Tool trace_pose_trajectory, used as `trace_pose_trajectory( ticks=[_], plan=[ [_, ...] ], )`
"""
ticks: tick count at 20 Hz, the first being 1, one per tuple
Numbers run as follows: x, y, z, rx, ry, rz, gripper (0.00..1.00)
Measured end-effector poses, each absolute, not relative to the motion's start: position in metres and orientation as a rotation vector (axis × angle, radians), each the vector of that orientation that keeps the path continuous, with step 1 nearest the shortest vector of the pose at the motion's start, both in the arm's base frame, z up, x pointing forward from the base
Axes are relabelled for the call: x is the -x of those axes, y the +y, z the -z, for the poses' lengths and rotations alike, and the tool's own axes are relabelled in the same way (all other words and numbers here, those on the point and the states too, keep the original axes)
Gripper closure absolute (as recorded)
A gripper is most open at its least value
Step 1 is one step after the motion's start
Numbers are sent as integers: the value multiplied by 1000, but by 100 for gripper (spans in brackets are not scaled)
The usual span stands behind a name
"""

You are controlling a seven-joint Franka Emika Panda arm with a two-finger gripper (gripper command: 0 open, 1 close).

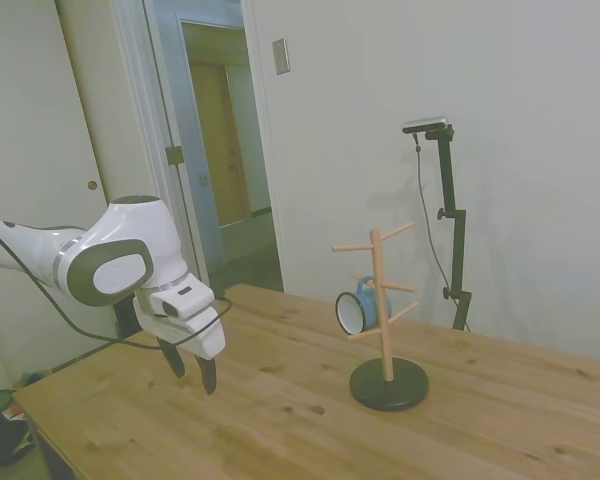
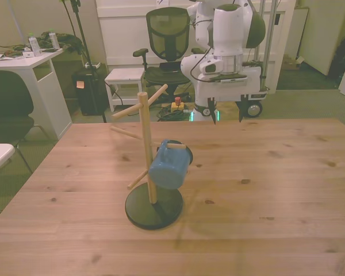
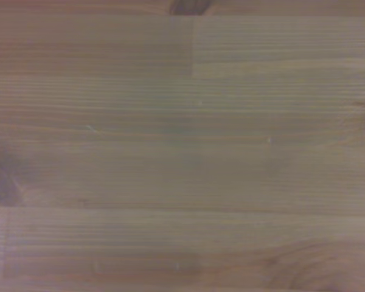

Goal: Unload the mug

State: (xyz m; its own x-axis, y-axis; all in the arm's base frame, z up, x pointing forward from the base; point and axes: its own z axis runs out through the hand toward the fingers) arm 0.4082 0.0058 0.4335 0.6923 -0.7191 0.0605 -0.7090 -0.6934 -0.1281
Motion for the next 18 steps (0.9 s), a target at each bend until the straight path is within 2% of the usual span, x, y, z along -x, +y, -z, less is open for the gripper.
trace_pose_trajectory(
  ticks=[3, 7, 14, 17, 18],
  plan=[
    [-410, 5, -434, 2795, 1186, 178, 0],
    [-434, -5, -450, 2731, 1194, 337, 0],
    [-517, -31, -457, 2604, 1311, 693, 0],
    [-559, -40, -458, 2549, 1382, 754, 0],
    [-560, -39, -458, 2550, 1380, 757, 0]
  ],
)
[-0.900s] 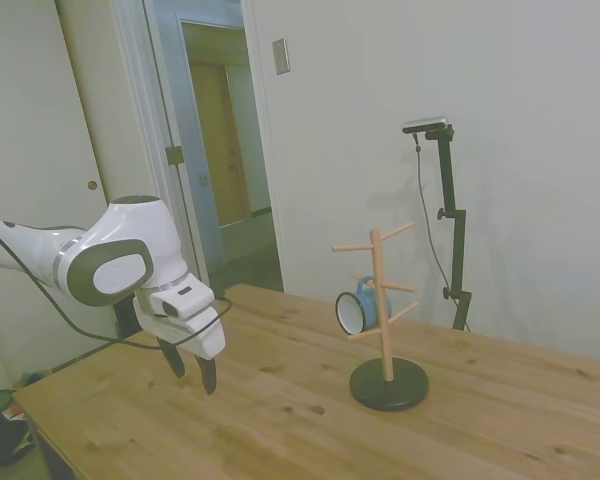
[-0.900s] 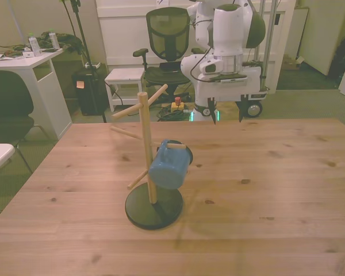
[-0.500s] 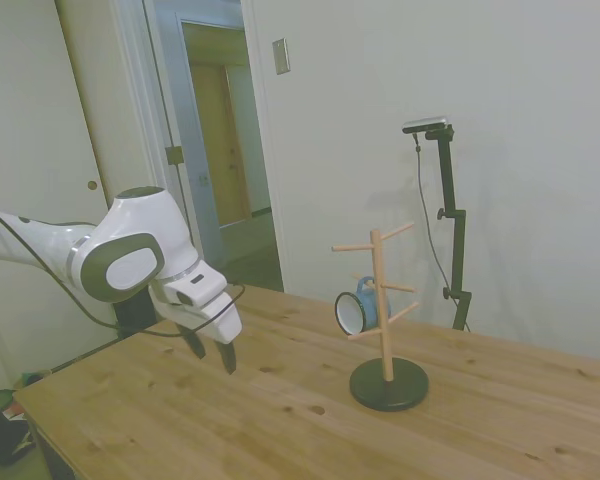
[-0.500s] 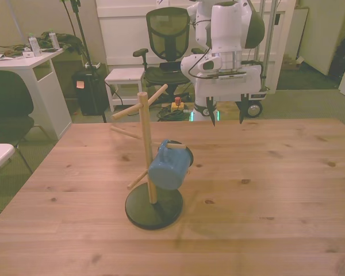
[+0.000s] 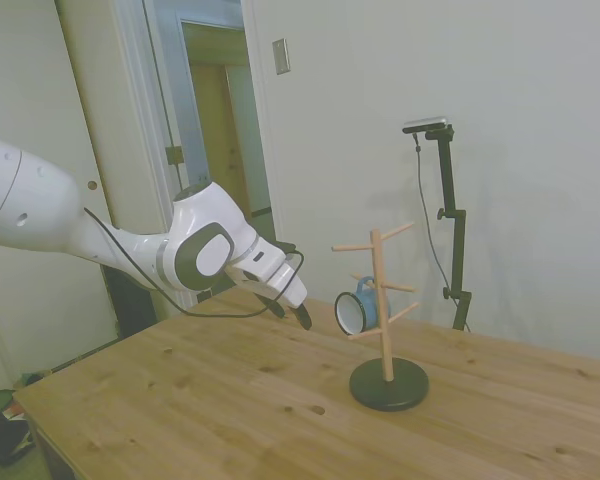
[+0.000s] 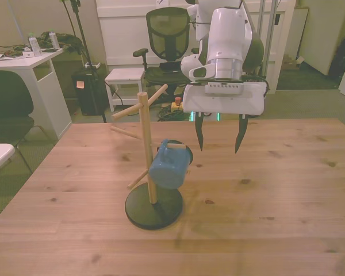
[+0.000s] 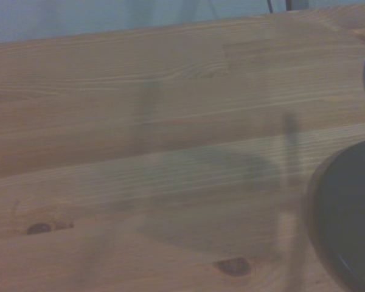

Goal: Unload the mug

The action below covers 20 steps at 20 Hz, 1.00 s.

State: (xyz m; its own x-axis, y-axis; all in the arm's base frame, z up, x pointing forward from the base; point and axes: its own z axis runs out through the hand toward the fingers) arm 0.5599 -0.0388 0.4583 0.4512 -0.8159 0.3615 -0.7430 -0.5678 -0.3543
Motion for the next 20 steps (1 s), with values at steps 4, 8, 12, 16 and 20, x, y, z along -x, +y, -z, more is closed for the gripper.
trace_pose_trajectory(
  ticks=[4, 8, 12, 16, 20],
  plan=[
    [-568, -31, -453, 2533, 1370, 837, 0],
    [-584, -34, -452, 2477, 1408, 919, 0],
    [-593, -42, -462, 2427, 1457, 993, 0],
    [-593, -51, -466, 2389, 1507, 1062, 0],
    [-596, -60, -467, 2361, 1551, 1102, 0]
  ],
)
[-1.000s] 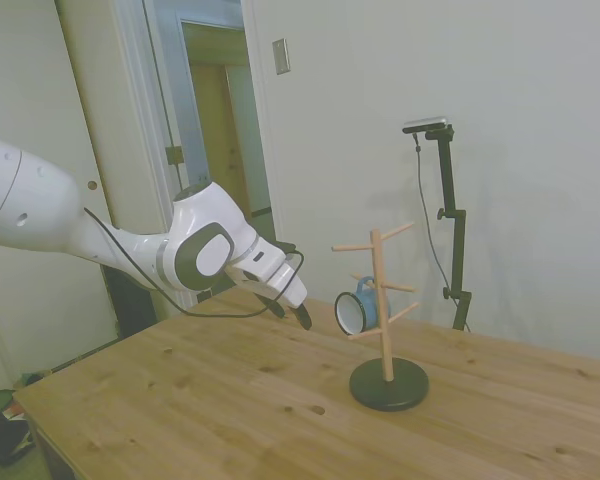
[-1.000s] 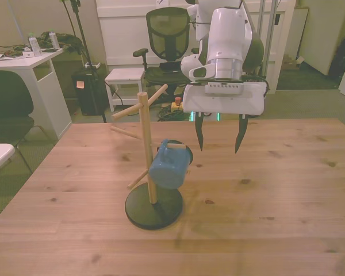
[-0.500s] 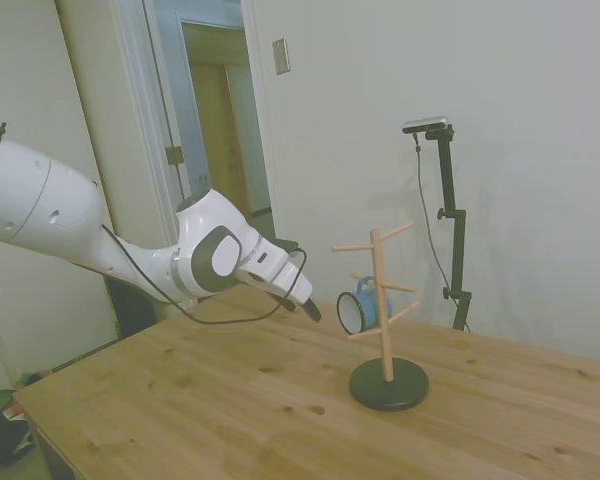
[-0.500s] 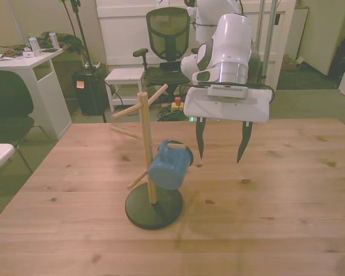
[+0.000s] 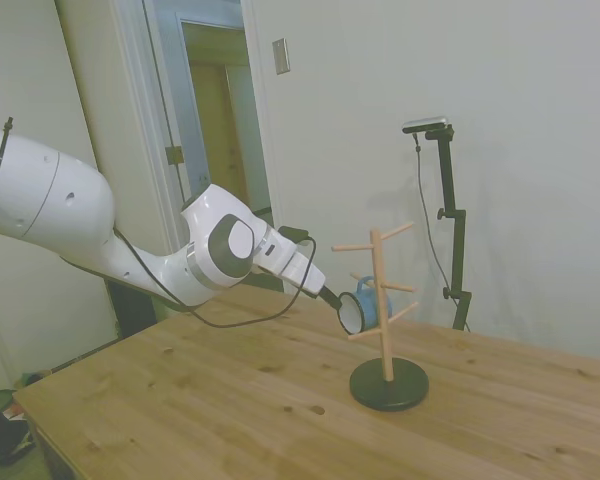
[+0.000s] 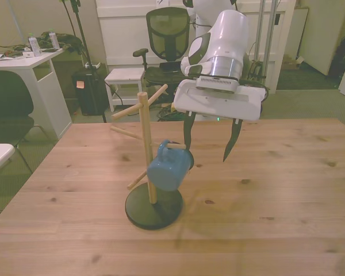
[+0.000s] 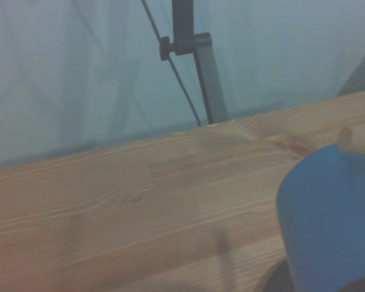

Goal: Unload the mug

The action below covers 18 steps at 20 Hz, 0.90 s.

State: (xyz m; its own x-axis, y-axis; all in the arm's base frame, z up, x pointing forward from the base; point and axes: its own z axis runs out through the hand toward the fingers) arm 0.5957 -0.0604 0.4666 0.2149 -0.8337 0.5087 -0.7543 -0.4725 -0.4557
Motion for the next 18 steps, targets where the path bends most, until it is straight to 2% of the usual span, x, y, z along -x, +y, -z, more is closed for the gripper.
trace_pose_trajectory(
  ticks=[12, 13, 18],
  plan=[
    [-630, -98, -435, 2235, 1638, 1374, 0],
    [-630, -98, -433, 2229, 1642, 1379, 100],
    [-630, -94, -428, 2239, 1631, 1385, 100]
  ],
)
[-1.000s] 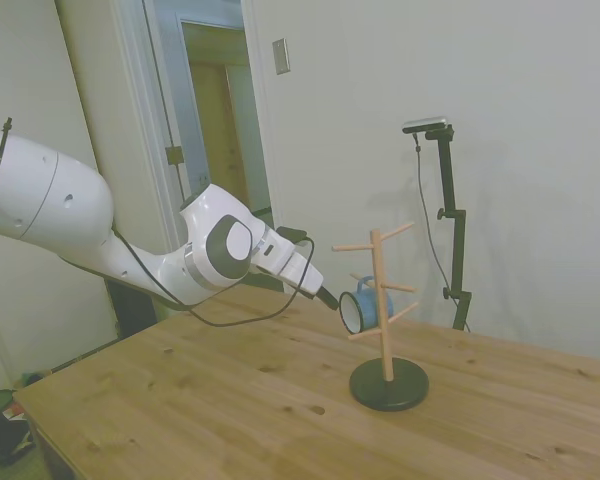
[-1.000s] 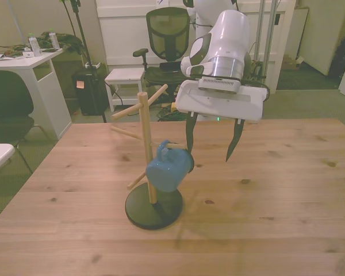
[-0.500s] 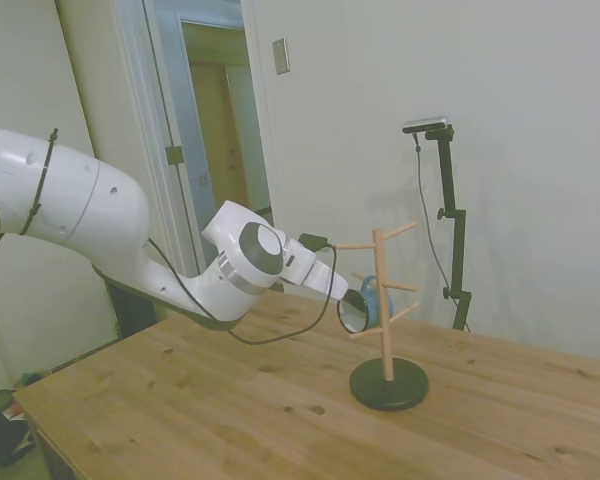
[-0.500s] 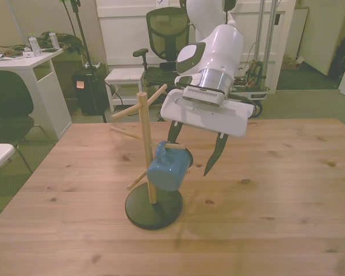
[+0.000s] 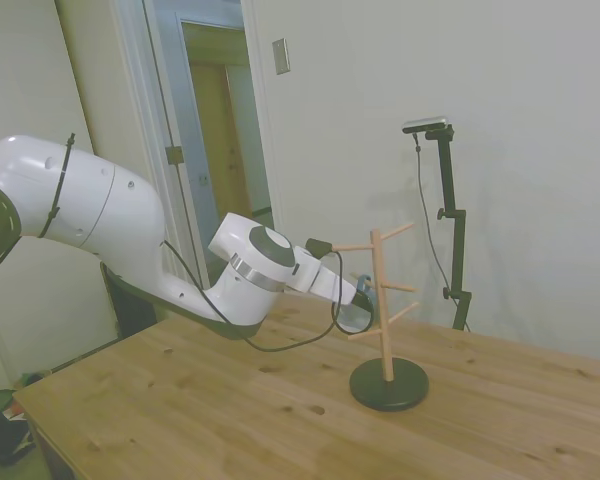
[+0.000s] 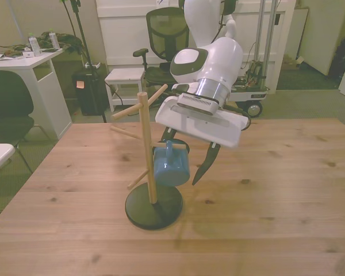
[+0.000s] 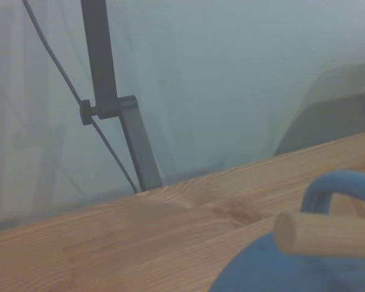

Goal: Unload the mug

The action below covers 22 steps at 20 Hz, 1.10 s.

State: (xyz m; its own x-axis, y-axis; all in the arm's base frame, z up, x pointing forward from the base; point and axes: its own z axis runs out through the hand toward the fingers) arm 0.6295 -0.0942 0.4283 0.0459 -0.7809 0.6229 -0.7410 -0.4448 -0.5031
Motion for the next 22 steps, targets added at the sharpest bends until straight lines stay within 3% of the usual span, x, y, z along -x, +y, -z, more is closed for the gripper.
trace_pose_trajectory(
  ticks=[22],
  plan=[
    [-624, -81, -426, 2247, 1614, 1358, 100]
  ],
)
